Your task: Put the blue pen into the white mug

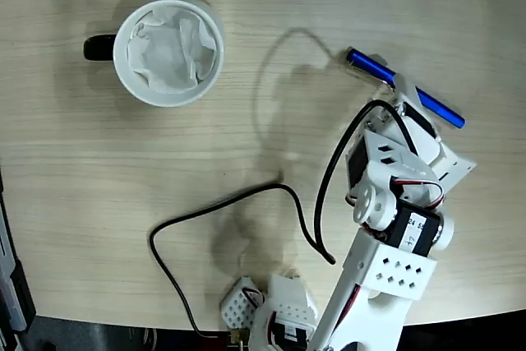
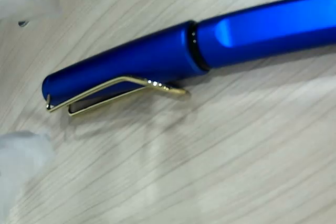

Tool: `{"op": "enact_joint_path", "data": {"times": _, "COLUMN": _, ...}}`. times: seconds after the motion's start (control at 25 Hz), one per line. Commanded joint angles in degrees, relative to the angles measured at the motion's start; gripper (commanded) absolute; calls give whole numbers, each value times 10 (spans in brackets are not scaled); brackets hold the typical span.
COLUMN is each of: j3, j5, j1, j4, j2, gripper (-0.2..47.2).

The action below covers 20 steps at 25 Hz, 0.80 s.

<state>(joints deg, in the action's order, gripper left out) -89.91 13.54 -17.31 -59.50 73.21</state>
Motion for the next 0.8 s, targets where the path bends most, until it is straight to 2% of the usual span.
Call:
{"op": "enact_joint_path", "data": {"times": 0.0, "j3": -277, "j5": -76, "j1": 28, "j4": -36, "j2": 441, "gripper": 46}}
{"op": "enact_joint_path", "data": {"times": 0.08, "j3": -329, "j5": -109, "j1": 28, "j4": -9, "j2": 494, "gripper": 73}}
{"op": "enact_joint_path", "data": {"times": 0.44, "j3": -526, "j5": -200, "j1": 31, "j4": 7, "j2": 723, "gripper": 71}}
{"op": "enact_joint_path", "data": {"times": 0.56, "j3": -599, "j5": -239, "j1": 38, "j4": 7, "j2": 817, "gripper": 49}}
{"op": "enact_joint_path", "data": {"times": 0.68, "j3": -661, "j5": -274, "j1": 39, "j4": 6, "j2": 921, "gripper": 1}}
{"op": "enact_joint_path", "data": {"times": 0.76, "j3": -673, "j5": -278, "j1": 43, "j4": 4, "j2": 950, "gripper": 1}}
